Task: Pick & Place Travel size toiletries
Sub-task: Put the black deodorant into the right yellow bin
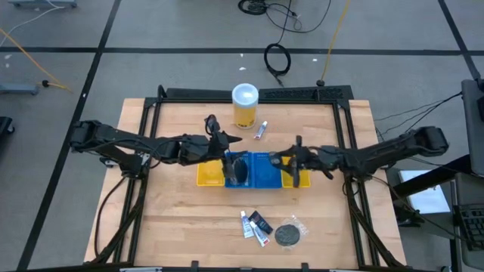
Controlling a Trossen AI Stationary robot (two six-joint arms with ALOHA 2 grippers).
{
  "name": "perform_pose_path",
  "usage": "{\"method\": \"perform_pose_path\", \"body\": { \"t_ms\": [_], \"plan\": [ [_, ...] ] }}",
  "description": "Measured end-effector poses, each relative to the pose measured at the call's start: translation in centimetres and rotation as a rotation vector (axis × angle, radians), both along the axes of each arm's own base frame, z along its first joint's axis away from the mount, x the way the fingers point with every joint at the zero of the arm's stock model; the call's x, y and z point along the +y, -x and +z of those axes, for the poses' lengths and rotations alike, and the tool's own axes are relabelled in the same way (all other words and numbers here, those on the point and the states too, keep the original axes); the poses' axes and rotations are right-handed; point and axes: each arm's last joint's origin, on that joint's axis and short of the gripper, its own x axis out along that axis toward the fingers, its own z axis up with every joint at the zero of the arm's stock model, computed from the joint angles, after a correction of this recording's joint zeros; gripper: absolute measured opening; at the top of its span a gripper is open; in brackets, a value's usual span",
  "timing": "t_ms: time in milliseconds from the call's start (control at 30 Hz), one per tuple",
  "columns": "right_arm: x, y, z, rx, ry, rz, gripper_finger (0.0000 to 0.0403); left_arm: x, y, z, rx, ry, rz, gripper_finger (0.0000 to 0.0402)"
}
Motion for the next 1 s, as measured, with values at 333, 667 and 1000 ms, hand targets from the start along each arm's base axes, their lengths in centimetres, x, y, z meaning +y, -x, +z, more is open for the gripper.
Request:
{"method": "perform_pose_path", "body": {
  "t_ms": [333, 667, 1000],
  "plan": [
    [1.4, 4.5, -3.3, -0.013, -0.004, -0.077, 0.0174, 0.1, 0.0, 0.0, 0.001, -0.005, 0.01, 0.0207],
    [1.9, 6.1, -5.1, 0.012, -0.024, -0.057, 0.0174, 0.1, 0.0, 0.0, 0.0, -0.003, 0.01, 0.0207],
    [2.2, 7.0, -6.4, 0.009, -0.059, -0.026, 0.0174, 0.1, 0.0, 0.0, -0.002, -0.001, 0.01, 0.0207]
  ]
}}
